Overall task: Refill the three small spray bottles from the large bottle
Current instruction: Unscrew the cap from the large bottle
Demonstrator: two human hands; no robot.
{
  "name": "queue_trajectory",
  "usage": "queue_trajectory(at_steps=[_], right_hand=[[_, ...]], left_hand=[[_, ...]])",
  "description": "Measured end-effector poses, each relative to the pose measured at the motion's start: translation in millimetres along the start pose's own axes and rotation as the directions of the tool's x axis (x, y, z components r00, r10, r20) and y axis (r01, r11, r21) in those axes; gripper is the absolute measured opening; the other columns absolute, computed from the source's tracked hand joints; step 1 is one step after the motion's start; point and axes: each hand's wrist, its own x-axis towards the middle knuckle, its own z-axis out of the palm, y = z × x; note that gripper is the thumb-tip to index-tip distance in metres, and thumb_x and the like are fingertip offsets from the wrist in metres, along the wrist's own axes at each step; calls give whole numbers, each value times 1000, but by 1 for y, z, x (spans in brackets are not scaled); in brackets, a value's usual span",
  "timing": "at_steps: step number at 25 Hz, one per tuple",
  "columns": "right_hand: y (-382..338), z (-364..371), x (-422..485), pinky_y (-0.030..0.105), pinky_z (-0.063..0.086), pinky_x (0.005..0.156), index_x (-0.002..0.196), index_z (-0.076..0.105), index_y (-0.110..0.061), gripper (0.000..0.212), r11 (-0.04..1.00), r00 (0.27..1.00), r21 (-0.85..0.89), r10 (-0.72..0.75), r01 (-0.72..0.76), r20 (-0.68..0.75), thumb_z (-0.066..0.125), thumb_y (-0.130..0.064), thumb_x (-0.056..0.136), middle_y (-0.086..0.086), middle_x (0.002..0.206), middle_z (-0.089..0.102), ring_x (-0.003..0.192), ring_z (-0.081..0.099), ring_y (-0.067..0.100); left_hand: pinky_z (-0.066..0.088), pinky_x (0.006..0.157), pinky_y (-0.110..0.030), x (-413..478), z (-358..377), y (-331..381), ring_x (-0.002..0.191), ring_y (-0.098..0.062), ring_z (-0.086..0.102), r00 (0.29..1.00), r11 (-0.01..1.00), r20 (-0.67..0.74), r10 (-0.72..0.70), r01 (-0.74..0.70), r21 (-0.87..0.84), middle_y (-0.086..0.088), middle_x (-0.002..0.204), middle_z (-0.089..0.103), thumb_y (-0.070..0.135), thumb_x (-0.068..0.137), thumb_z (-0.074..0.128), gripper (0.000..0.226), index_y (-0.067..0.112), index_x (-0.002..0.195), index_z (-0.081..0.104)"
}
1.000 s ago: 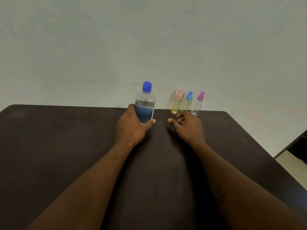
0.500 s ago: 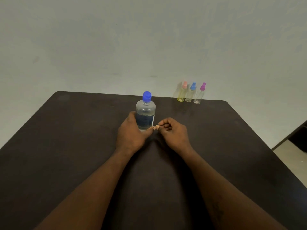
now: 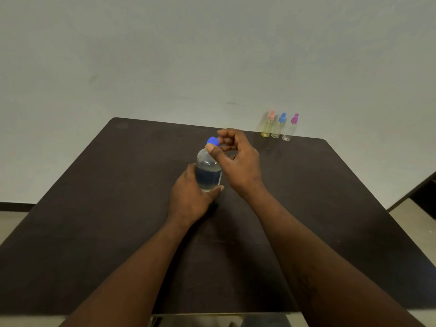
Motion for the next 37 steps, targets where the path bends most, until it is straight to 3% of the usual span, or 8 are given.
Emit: queue_trajectory(at_steps=[9,13,17,21,28,31,34,37], right_hand=[[8,0,4,28,61,81,108,75,-18,27,986,997,-154,-70,67,-16,84,-33,87,-9,97,75,89,70,7],[6,3,8,31,61,80,101,75,-15,20,999,994,51,3,2,-106,83,-27,87,-6,90,76,82,71,10],[31,-4,15,51,61,80,88,68,-19,23,937,941,258,287,-237,-178,84,-29,77,8,84,76,77,71,22],[61,-13,0,33,63,75,87,67,-21,26,927,926,-80,356,-367,-130,91,-29,78,-1,82,75,74,69,12],[68,21,17,32,48,79,121,76,-22,31,780,921,-611,131,132,367,73,-23,90,2,99,61,90,58,18],[66,38,23,30,37,75,116,77,-17,27,734,853,-635,151,242,500,68,-20,91,2,96,49,91,50,20],[77,44,17,31,42,74,113,76,-20,24,792,883,-593,170,142,438,73,-21,89,1,96,54,88,57,21],[85,40,6,31,54,87,135,66,-24,52,872,926,-490,183,3,331,82,-28,85,-3,103,63,92,63,14]], left_hand=[[58,89,-33,2,1,0,106,-9,66,1000,1000,13,13,-14,2,11,123,67,53,73,90,76,29,134,53],[50,81,-28,2,1,1,97,-5,61,1000,1000,-3,1,-1,9,16,112,65,51,72,90,69,29,127,55],[45,80,-27,3,1,3,95,-12,62,999,999,-20,-44,45,15,8,113,68,44,72,90,68,26,127,54],[47,79,-30,0,0,4,103,-26,68,988,994,-115,-106,106,-10,-1,118,69,34,71,86,74,23,133,47],[53,81,-36,-9,-9,-4,104,-22,65,969,989,-199,-147,144,-27,3,119,60,37,64,86,75,21,128,51],[58,87,-42,-11,-10,-4,108,-22,64,960,988,-232,-156,156,-22,4,122,60,39,64,86,79,23,132,49],[58,86,-41,-10,-10,-6,106,-20,64,955,987,-250,-161,160,-26,4,124,60,38,67,88,79,22,134,50],[57,84,-37,-9,-11,-6,106,-18,64,955,988,-251,-157,153,-35,3,124,61,39,70,89,77,23,135,50]])
